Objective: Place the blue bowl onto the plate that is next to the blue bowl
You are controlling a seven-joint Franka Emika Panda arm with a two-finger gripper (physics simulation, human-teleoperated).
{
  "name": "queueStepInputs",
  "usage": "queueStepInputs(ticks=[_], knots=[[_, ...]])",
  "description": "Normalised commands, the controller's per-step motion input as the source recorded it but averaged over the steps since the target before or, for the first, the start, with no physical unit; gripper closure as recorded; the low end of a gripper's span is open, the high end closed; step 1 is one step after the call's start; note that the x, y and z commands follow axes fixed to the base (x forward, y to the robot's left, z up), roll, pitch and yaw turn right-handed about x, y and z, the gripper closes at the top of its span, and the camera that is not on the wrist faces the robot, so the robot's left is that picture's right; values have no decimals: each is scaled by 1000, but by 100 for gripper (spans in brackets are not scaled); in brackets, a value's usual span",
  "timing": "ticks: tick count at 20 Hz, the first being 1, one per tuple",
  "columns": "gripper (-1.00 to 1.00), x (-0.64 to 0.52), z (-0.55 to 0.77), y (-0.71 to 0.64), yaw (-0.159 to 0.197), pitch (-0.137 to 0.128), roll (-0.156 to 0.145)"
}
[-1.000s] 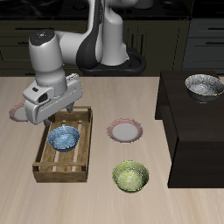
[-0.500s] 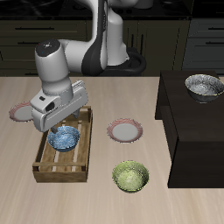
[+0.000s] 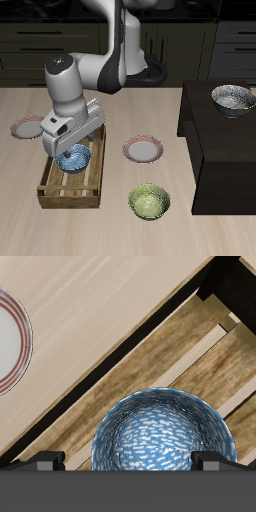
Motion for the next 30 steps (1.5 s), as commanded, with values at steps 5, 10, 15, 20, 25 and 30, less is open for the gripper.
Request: queueStepInputs(ticks=[5,10,15,20,25,30], knots=[[-100,-190,-214,44,25,39,3],[-100,-237,-124,-20,34,40,24],[-100,-178,-149,-239,27,11,-41],[-100,-42,-339,-83,-7,14,-24],[-100,38,-276,73,20,15,-1],[100,26,-329,196,2,42,30]])
